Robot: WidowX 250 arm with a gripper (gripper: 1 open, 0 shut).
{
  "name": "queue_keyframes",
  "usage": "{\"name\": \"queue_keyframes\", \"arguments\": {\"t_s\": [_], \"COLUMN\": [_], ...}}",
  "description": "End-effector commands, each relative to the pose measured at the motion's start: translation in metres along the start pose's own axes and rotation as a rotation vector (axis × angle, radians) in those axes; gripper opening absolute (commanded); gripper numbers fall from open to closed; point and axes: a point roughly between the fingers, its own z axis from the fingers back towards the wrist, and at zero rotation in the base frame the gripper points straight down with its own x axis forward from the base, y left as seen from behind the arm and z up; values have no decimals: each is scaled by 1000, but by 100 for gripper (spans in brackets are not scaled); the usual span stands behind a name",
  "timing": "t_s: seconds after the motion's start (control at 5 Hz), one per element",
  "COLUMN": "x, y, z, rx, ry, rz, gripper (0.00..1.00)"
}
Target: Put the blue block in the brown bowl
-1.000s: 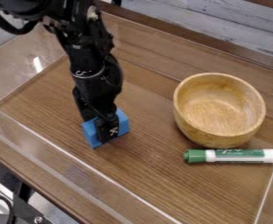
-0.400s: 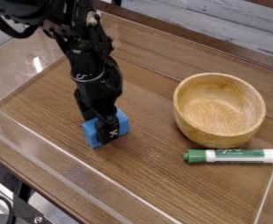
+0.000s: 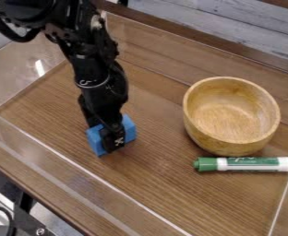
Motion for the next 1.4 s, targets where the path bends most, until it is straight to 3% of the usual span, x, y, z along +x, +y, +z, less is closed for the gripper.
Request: {"name": "queue_keyframes", "arguments": {"t_s": [0.0, 0.2, 0.8, 1.2], "x": [4, 4, 15, 46], "y": [6, 7, 13, 25], "z": [5, 1, 34, 86], "rx": [23, 18, 27, 80], "ry": [-24, -28, -26, -80], "rz": [6, 2, 65, 209], "gripper": [100, 0, 0, 0]}}
